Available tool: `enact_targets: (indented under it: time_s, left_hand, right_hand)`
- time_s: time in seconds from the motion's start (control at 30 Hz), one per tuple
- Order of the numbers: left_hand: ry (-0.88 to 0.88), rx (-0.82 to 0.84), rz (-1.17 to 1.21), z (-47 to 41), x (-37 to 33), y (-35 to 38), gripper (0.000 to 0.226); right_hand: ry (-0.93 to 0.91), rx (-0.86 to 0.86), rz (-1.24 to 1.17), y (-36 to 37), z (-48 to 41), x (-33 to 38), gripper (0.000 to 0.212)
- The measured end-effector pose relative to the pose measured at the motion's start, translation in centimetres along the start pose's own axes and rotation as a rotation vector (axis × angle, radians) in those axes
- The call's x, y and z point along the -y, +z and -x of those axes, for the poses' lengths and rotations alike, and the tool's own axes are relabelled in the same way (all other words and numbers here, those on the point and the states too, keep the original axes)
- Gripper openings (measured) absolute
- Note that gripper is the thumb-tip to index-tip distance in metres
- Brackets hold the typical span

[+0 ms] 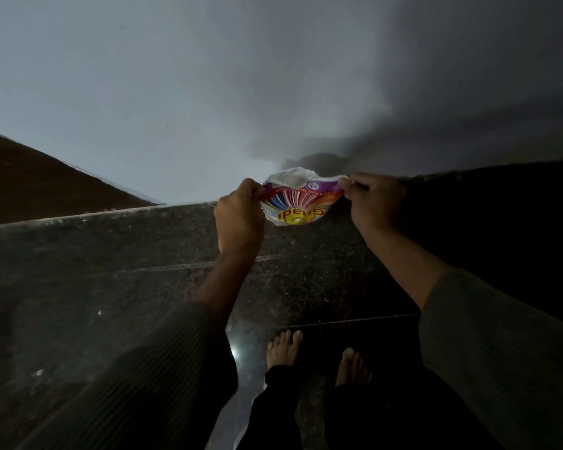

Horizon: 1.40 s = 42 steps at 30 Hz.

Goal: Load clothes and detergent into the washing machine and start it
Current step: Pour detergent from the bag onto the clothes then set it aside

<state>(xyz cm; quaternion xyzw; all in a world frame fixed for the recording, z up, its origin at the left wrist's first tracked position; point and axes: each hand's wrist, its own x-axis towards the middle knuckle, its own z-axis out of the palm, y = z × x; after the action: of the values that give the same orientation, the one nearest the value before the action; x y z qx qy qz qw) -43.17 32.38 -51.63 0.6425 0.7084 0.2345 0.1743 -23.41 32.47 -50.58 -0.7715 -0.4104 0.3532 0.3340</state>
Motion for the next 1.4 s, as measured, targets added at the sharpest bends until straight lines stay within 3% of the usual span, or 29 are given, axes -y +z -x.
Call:
enact_targets:
  time_s: [0.33, 0.67, 0.8, 0.97, 1.1, 1.4]
  left_hand:
    - [-0.034, 0.098, -0.022, -3.3, 6.4, 7.6, 0.017]
    - [-0.034, 0.067, 0.027, -4.6, 7.0, 8.8, 0.028]
    - [0.109, 0.068, -0.131, -2.4, 4.6, 7.4, 0.042]
    - [0.311, 0.197, -0.211, 0.2, 0.0, 4.6, 0.049]
    - [0.477, 0.220, -0.221, 2.5, -3.8, 2.2, 0.051]
    - [0.791, 0.338, -0.272, 5.6, -14.3, -5.1, 0.059]
  right_hand:
    - [-0.075, -0.027, 0.224, 6.3, -5.2, -4.5, 0.021]
    - [-0.132, -0.069, 0.221, 7.4, -6.4, -5.1, 0.020]
    - [-0.156, -0.002, 0.221, 5.2, -3.9, -4.4, 0.021]
    - [-0.178, 0.070, 0.352, 1.2, -0.1, -4.3, 0.023]
    - [-0.148, 0.095, 0.459, -2.7, 3.9, -2.7, 0.035]
    - [-0.053, -0.049, 0.809, -14.7, 12.8, 3.3, 0.069]
